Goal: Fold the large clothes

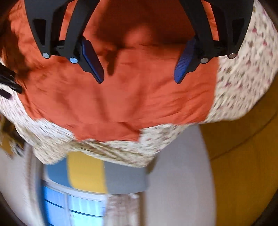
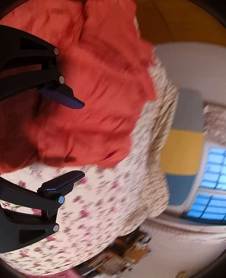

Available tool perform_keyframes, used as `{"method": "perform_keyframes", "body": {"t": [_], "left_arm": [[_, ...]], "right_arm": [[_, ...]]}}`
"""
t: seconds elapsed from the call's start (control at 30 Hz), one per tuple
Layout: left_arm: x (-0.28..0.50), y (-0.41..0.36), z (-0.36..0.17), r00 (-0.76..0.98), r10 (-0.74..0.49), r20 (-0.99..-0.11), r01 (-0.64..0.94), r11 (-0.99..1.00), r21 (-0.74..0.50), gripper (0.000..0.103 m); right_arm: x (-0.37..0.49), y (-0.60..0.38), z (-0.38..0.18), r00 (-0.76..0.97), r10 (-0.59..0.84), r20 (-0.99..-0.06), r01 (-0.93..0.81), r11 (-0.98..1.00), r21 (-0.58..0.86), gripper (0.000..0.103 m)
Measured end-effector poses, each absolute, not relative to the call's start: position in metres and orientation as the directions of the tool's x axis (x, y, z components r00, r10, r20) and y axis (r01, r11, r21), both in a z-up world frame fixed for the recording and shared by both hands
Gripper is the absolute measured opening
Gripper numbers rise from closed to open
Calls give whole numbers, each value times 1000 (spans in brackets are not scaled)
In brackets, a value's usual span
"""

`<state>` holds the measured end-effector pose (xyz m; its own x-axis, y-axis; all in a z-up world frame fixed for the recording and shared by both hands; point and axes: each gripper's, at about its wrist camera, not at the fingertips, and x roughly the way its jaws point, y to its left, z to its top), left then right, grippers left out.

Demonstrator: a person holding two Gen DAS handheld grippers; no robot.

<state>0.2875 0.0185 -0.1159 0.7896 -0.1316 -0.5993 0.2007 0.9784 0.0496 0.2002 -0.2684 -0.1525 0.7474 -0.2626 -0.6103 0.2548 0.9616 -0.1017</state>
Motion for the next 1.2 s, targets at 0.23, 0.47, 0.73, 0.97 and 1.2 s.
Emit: {"method": "perform_keyframes", "body": {"t": [0.23, 0.47, 0.73, 0.97, 1.2], "left_arm": [[337, 68, -122, 767, -29, -641, 28, 1000, -11, 81], [365, 75, -137, 751, -3, -660, 5, 1000, 1, 81], [388, 98, -162, 712, -69, -698, -28, 992, -126, 86], [388, 93, -163, 692, -46, -721, -39, 994, -100, 87], [338, 73, -118, 805, -41, -593, -3, 997, -72, 93]], "right_arm": [[228, -199, -106, 822, 35, -569, 5, 998, 69, 73], [283, -152, -145, 736, 111, -668, -98, 994, 57, 60], [329, -158, -175, 710, 114, -695, -49, 992, 112, 59], [332, -166, -185, 700, 111, -706, -46, 993, 111, 60], [306, -187, -149, 753, 141, -642, -46, 986, 162, 64]]}}
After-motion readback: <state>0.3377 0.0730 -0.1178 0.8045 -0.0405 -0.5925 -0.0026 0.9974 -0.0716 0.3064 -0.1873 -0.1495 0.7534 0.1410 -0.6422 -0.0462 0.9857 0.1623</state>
